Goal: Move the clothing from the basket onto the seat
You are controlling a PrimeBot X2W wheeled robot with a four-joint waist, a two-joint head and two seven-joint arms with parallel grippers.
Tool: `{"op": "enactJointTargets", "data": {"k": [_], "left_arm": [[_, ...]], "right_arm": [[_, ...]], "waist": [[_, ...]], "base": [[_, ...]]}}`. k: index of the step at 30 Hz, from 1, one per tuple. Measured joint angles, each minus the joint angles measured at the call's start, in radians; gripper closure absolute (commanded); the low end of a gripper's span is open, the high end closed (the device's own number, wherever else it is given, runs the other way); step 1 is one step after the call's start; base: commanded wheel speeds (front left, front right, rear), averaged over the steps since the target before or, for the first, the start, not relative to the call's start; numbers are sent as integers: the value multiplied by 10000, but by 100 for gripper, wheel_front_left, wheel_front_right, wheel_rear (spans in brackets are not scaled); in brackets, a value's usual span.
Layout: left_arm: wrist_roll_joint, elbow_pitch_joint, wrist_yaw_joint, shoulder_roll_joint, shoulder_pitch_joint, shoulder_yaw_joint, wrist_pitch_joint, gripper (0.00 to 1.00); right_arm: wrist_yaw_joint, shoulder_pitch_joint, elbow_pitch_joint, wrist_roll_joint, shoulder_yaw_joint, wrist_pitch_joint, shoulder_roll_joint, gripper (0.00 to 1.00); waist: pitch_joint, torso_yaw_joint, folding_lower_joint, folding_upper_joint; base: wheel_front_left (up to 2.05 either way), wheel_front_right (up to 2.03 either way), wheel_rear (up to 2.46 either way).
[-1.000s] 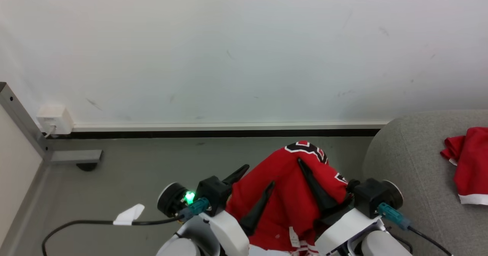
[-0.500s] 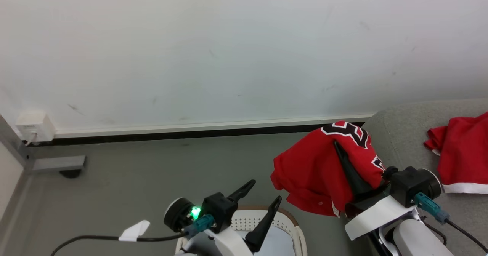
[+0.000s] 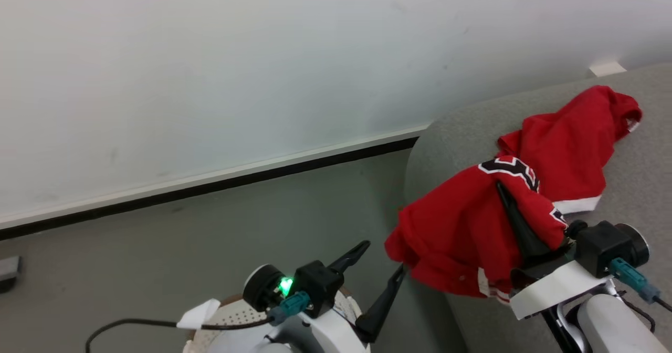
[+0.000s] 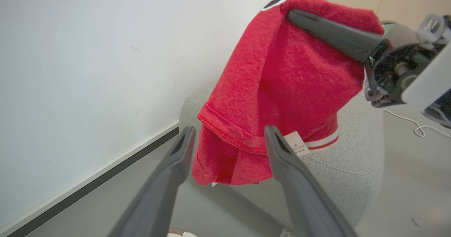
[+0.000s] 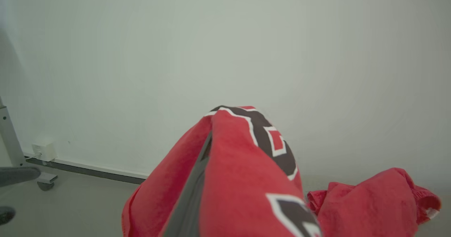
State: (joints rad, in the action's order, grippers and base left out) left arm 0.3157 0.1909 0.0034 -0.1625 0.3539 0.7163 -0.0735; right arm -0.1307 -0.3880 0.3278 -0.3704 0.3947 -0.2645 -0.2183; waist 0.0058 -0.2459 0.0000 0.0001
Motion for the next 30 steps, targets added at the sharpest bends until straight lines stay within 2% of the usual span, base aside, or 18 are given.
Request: {"op": "enactJointTargets", "data": {"k": [4,9,14,19,20,22,25,27,28,30], "left_arm": [[-19,19,-61,249,277,161,-81,0],[-194,84,-261,368,1013,337,-88,0],[-487,155,-470,527,2165,378,-63,0],[-809,201,-648,593,3686,307,-40,0],[-961,228,-662,612,4256,244,-46,0],[-1022,267,-686,654,4711,146,-81,0],[-1049,347,-685,706,5184,42,-196,0],[-1049,374,-685,725,5278,31,-255,0],[-1049,458,-671,746,5420,25,-341,0],[-1047,550,-652,796,5464,50,-454,0]], "right_arm": [[0,-2,-96,-56,-286,0,-399,100],[0,-574,-259,-380,-719,0,-924,100],[0,-2013,-326,-1037,-1406,0,-1674,100],[0,-4229,-109,-1547,-2395,368,-2750,100],[0,-5124,65,-1741,-2788,673,-3183,100],[0,-5994,449,-1896,-3317,945,-3591,100],[0,-7145,1302,-2357,-4410,1198,-3898,100],[-12,-7428,1649,-2299,-4677,1241,-4065,100],[-12,-7860,2491,-2128,-5294,1304,-4395,100],[-12,-8010,3350,-1755,-5806,1162,-4614,100]], "waist": [[299,-480,0,0],[1152,-647,0,0],[2345,-511,1,0],[3817,-222,2,0],[4437,-78,3,0],[5041,83,3,0],[5873,348,4,0],[6121,443,4,0],[6576,648,4,0],[6940,882,4,-1]], "base": [[0,0,0],[0,0,0],[0,0,0],[0,0,0],[0,0,0],[0,0,0],[0,0,0],[0,0,0],[0,0,0],[0,0,0]]}}
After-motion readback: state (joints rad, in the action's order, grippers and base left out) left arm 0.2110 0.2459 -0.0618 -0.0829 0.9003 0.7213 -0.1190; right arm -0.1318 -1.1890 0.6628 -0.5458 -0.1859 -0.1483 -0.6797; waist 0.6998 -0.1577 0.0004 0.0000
